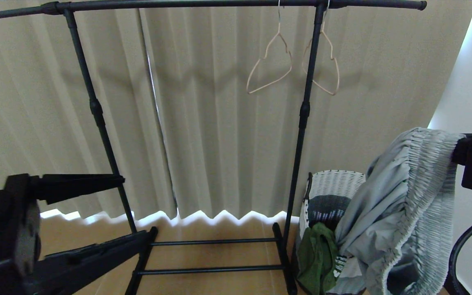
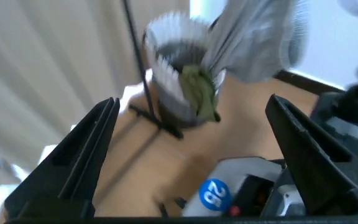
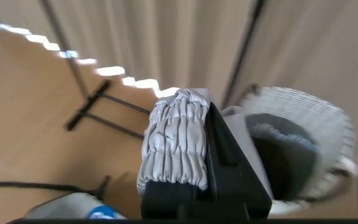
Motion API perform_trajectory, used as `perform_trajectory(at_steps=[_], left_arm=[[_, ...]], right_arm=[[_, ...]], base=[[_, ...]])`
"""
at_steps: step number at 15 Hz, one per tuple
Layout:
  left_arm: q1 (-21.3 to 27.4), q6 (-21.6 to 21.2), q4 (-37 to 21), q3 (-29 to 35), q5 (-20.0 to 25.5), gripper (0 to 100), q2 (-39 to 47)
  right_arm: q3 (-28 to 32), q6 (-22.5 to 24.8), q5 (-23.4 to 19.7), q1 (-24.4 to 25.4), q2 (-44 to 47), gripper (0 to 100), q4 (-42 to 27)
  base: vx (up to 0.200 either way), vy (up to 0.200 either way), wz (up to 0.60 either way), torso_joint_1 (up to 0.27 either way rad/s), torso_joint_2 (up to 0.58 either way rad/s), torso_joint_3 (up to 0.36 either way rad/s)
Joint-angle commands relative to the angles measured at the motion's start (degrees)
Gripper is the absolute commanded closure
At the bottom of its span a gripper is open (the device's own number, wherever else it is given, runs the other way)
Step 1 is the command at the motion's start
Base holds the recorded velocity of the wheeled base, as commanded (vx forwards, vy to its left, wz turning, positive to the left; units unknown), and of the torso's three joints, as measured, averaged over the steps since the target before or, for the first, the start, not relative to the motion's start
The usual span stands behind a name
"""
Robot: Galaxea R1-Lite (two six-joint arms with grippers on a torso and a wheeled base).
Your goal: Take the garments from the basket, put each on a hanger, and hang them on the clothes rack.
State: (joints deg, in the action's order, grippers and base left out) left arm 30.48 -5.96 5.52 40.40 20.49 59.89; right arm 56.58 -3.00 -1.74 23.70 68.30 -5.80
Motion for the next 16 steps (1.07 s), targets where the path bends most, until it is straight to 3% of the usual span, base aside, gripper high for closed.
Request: perform_trajectory(at_steps=[1, 3, 5, 7, 9, 10, 11, 16], left_arm=[[12.85, 7.02, 2.83, 0.73, -12.14, 0, 10.77], [23.49, 17.21, 11.97, 1.52, -21.46, 0, 19.56], [30.87, 20.29, 19.0, 5.04, -28.31, 0, 30.11], [34.21, 21.08, 20.23, 9.52, -30.07, 0, 37.84], [36.58, 24.77, 21.55, 15.32, -30.16, 0, 45.05], [37.99, 27.41, 22.16, 20.77, -31.92, 0, 50.41], [38.34, 27.41, 21.81, 24.2, -33.68, 0, 53.4], [37.9, 28.81, 21.9, 30.18, -38.16, 0, 62.89]], right_arm=[[-0.24, -0.87, -0.63, 0.03, 0.34, 100, 0.27], [-0.06, -1.4, -0.72, 0.03, -0.1, 100, 0.27], [0.03, -1.4, -0.72, 0.03, -0.01, 100, 2.37], [-0.15, -1.4, -0.81, 0.12, 0.43, 100, 4.4], [0.03, -1.48, -1.07, 1.17, 0.25, 100, 5.89], [-0.06, -1.48, -1.25, 2.41, -0.1, 100, 6.95], [0.2, -1.66, -1.25, 2.41, -0.19, 100, 7.21], [0.03, -3.59, -1.25, 4.25, -2.47, 100, 7.12]], base=[[0.0, 0.0, 0.0, 0.0, 0.0, 0.0], [0.0, 0.0, 0.0, 0.0, 0.0, 0.0], [0.0, 0.0, 0.0, 0.0, 0.0, 0.0], [0.0, 0.0, 0.0, 0.0, 0.0, 0.0], [0.0, 0.0, 0.0, 0.0, 0.0, 0.0], [0.0, 0.0, 0.0, 0.0, 0.0, 0.0], [0.0, 0.0, 0.0, 0.0, 0.0, 0.0], [0.0, 0.0, 0.0, 0.0, 0.0, 0.0]])
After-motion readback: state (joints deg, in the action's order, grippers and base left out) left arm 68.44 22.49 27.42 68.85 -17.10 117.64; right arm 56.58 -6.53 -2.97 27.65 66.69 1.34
